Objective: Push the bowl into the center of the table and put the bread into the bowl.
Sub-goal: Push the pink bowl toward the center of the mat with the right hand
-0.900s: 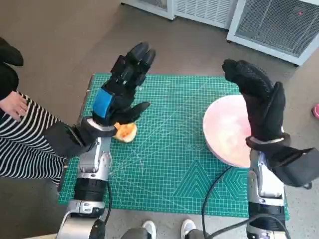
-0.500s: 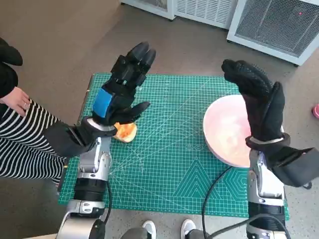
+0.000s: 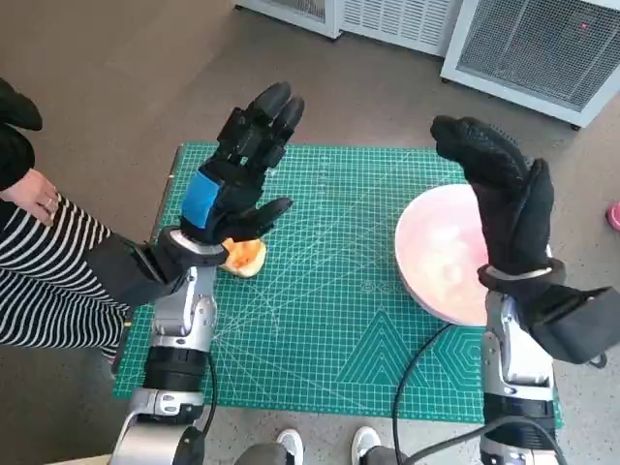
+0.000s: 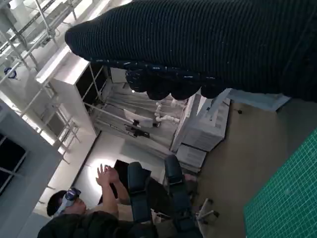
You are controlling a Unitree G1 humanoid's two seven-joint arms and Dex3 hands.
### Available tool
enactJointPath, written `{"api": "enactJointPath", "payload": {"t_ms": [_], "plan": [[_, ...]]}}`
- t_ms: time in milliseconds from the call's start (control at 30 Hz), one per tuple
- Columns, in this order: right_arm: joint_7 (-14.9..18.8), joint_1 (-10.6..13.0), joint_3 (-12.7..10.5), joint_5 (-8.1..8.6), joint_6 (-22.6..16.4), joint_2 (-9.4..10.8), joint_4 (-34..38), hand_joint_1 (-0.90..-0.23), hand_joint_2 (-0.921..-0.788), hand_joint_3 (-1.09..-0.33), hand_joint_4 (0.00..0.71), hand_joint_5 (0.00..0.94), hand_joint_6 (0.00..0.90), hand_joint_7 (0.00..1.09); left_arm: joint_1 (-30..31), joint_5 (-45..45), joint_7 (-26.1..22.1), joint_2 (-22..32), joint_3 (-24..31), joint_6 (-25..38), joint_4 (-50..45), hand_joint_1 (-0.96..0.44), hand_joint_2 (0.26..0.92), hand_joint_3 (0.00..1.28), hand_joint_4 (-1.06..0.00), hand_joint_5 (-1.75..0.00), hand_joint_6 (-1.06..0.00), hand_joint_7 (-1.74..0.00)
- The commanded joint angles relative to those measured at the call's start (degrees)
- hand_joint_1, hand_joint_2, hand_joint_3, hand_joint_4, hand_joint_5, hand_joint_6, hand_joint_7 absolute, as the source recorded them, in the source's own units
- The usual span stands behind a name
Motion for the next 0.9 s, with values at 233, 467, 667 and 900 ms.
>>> {"api": "enactJointPath", "payload": {"t_ms": [233,467,667,900], "plan": [[-0.04,1.40,0.00,-0.63,0.94,-0.51,0.48,-0.674,-0.921,-0.700,0.124,0.001,0.003,0.48,-0.02,-0.39,-0.17,-0.13,-0.34,0.58,-1.60,-0.57,0.921,0.26,-0.09,-0.04,0.00,-0.39],[1.09,1.87,-1.19,0.93,0.95,-1.81,0.47,-0.668,-0.921,-0.698,0.126,0.002,0.004,0.48,0.11,-0.48,-0.26,-0.15,-0.30,0.68,-1.65,-0.58,0.921,0.26,-0.09,-0.03,0.00,-0.38],[3.06,3.02,-4.99,4.02,0.62,-5.13,0.56,-0.670,-0.921,-0.692,0.128,0.003,0.006,0.48,0.56,-0.50,-0.33,-0.18,-0.26,0.53,-1.89,-0.58,0.921,0.26,-0.09,-0.03,0.00,-0.39],[-4.53,3.39,-11.10,-1.11,-4.11,-7.59,5.63,-0.659,-0.921,-0.704,0.117,0.000,0.001,0.48,0.81,-0.55,-0.56,-0.02,0.14,-0.02,-1.20,-0.58,0.921,0.26,-0.09,-0.03,0.00,-0.39]]}}
